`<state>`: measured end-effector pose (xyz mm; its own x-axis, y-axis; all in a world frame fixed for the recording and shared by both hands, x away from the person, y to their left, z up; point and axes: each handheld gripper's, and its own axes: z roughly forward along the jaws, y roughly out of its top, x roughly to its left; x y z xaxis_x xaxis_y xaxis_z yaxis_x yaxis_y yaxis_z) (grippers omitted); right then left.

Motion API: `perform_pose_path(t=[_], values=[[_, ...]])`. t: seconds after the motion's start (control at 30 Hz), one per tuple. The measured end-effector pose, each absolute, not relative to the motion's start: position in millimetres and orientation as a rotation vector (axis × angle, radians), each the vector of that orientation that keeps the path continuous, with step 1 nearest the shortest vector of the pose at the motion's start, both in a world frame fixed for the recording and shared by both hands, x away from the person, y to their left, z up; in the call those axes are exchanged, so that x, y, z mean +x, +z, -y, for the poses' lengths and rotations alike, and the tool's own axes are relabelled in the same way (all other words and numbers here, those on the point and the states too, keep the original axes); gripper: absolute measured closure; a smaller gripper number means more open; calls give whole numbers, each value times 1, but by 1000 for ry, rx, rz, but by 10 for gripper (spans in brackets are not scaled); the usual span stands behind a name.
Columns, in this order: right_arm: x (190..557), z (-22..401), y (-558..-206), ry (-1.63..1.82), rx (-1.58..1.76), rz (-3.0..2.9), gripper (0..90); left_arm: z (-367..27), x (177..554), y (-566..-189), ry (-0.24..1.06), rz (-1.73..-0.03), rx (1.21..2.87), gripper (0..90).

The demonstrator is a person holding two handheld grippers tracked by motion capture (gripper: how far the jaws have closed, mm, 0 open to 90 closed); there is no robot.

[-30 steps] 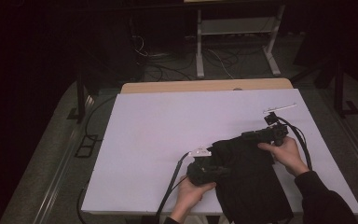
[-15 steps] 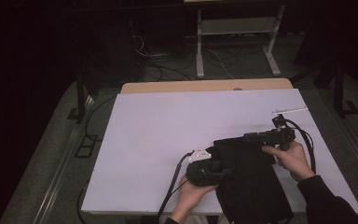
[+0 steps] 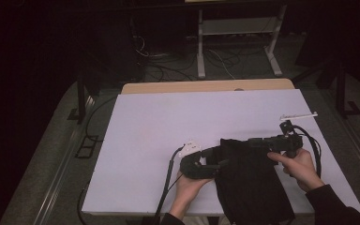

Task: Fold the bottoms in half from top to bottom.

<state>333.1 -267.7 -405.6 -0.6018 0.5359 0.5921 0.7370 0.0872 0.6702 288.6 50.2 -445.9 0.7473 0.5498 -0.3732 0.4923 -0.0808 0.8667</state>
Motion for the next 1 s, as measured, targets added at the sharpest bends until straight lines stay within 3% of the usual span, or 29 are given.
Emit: perform_pose_path(t=[0.17, 1.0], values=[[325, 269, -403, -1534, -1291, 2158, 815, -52, 295, -441, 80, -836, 1711, 145], [284, 276, -421, -1489, -1161, 2175, 812, -58, 310, -435, 113, -883, 1690, 138]])
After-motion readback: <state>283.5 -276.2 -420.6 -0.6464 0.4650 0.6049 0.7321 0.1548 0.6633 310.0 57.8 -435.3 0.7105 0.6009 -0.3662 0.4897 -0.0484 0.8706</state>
